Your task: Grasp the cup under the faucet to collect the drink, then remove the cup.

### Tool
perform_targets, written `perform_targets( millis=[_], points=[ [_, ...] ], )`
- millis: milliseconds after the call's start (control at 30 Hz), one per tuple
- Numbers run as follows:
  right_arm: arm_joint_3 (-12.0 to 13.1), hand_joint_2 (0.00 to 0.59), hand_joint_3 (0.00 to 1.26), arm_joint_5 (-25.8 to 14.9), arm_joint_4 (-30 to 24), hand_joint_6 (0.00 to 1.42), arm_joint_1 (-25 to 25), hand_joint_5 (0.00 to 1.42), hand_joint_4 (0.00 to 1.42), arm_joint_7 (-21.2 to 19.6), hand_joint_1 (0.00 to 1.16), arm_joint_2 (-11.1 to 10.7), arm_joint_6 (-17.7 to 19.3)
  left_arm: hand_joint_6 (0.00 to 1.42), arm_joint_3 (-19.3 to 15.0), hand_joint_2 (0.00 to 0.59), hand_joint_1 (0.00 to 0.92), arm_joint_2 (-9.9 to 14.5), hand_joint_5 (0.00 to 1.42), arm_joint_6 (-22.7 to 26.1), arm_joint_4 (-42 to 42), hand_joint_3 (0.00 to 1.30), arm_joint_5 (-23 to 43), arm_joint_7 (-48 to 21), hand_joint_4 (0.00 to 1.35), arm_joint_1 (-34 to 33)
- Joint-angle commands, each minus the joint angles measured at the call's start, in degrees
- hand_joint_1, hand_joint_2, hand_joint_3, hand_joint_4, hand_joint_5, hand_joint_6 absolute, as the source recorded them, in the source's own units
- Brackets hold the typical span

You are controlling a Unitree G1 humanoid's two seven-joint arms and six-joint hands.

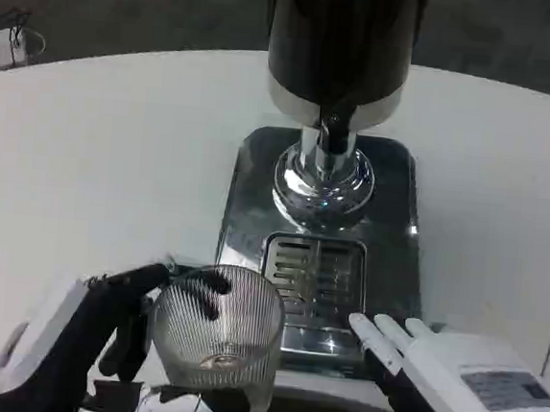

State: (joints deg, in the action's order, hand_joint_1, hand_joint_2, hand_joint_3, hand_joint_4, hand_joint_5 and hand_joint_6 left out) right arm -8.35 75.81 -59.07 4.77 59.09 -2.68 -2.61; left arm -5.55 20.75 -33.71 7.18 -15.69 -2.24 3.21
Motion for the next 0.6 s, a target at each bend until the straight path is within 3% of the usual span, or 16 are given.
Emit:
perform_targets(
  millis=[33,600],
  points=[
    [0.3,0.389,0.0,-0.2,-0.9,0.0,0.5,0.0,0.0,0.4,0.57,0.4,0.7,1.42,0.4,0.0,0.581,-0.2,1.33,-1.1,0.0,1.01,0.9,-0.2,1.15,-0.4],
    [0.5,0.392,0.0,-0.3,-0.8,0.0,0.3,0.0,0.0,0.5,0.57,0.3,0.3,1.42,0.8,0.0,0.581,-0.4,1.33,-0.9,-1.2,1.01,0.5,-0.1,1.15,-1.3]
  ],
)
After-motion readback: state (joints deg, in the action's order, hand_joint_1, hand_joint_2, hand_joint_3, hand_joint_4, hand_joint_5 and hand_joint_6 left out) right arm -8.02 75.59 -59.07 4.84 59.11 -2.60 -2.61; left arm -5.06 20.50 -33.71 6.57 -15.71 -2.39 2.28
